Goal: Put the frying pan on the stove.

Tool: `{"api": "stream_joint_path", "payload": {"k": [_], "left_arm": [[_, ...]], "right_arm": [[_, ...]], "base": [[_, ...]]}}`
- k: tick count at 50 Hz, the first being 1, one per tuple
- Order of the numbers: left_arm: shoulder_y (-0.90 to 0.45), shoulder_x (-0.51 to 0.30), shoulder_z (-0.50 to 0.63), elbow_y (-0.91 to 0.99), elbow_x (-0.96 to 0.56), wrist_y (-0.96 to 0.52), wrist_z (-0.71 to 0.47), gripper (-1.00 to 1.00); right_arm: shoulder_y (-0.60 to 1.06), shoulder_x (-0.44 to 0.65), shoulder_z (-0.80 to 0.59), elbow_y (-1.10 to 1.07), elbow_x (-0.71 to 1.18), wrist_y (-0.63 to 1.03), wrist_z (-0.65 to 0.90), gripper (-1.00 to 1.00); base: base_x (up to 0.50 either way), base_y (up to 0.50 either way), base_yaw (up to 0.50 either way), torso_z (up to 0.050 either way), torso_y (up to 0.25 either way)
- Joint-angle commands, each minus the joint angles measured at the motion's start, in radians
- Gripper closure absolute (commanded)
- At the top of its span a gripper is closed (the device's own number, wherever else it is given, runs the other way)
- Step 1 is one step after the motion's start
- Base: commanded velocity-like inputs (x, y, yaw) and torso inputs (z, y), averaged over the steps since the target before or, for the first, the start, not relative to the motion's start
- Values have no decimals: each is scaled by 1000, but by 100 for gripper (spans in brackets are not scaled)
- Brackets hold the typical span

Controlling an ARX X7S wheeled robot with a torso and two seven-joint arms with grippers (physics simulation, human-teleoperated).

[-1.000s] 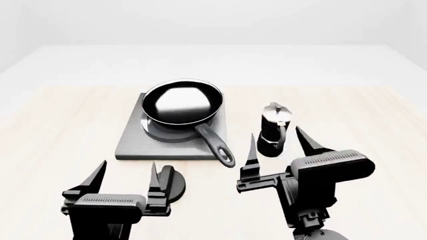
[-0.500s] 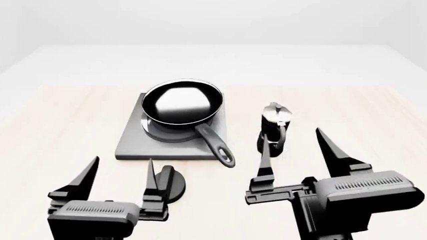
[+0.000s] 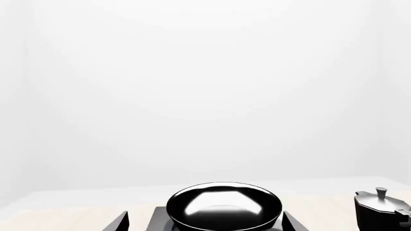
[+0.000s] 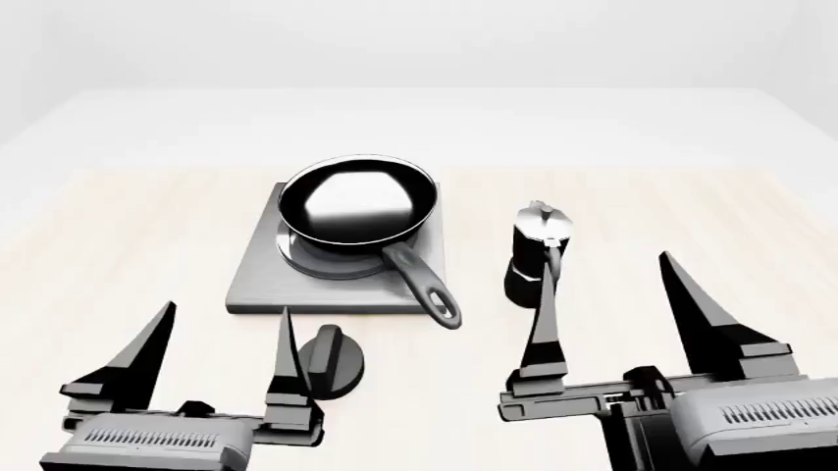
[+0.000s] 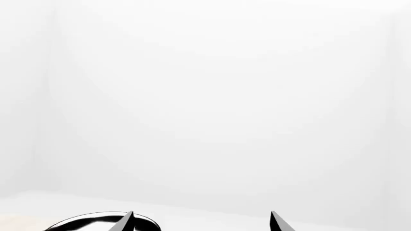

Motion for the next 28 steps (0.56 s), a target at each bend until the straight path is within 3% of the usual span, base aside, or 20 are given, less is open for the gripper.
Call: {"api": "stream_joint_path", "payload": {"k": [1, 10, 13, 19, 28], "left_arm": [[18, -17, -6, 58, 2, -6, -13, -100], [34, -35, -21, 108, -1, -16, -26, -100], [36, -40, -22, 129, -1, -22, -30, -100], [40, -47, -24, 147, -1, -25, -34, -100], [55, -66, -47, 191, -11, -27, -49, -100]], "right_arm": [[-20, 30, 11, -74, -10, 9, 36, -100], [-25, 63, 15, -123, -10, 21, 71, -100], [11, 104, -42, -127, -5, -7, 121, -100], [181, 214, -268, -128, 17, -88, 276, -100], [568, 338, -740, -128, 12, -219, 509, -100]], "base": [[0, 0, 0, 0, 0], [0, 0, 0, 0, 0], [0, 0, 0, 0, 0], [0, 0, 0, 0, 0], [0, 0, 0, 0, 0]]}}
